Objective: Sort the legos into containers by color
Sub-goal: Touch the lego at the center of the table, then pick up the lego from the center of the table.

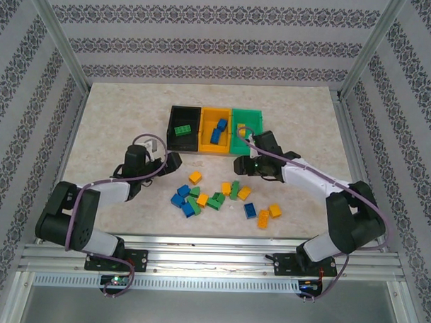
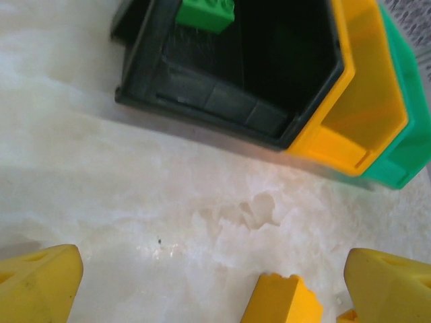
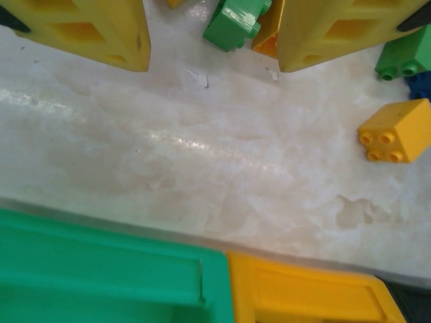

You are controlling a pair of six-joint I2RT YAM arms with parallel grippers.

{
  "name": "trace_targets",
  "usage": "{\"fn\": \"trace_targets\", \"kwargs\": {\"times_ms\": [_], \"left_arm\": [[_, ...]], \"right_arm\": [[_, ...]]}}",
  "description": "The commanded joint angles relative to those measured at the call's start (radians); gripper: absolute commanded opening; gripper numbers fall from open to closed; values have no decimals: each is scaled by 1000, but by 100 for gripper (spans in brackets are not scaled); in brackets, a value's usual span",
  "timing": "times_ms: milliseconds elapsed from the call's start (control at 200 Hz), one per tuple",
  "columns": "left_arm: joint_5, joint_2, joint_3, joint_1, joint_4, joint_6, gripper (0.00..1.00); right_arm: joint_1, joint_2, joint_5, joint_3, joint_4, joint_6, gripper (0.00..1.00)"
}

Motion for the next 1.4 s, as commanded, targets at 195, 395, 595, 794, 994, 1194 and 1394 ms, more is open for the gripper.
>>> {"fn": "trace_targets", "kwargs": {"times_ms": [195,395,595,794,994,1194,1394], "left_arm": [[-103,-121,115,-85,-352,165,100],[-102,-104,135,-88,-382,177,100],[-70,-61,128,-89,-309,204,100],[-89,-74,140,-88,-341,259,100],[-125,-110,129,-85,-391,302,99],[-72,-82,108,-83,-313,279,99],[-42,-84,92,-81,-282,262,99]], "right_arm": [[22,9,-116,-67,24,39,49],[101,70,-39,-35,-80,47,47],[145,157,14,20,-99,59,45],[166,201,63,76,-140,71,36],[191,180,105,99,-210,88,36],[215,117,114,95,-265,106,37],[230,102,122,91,-309,111,37]]}}
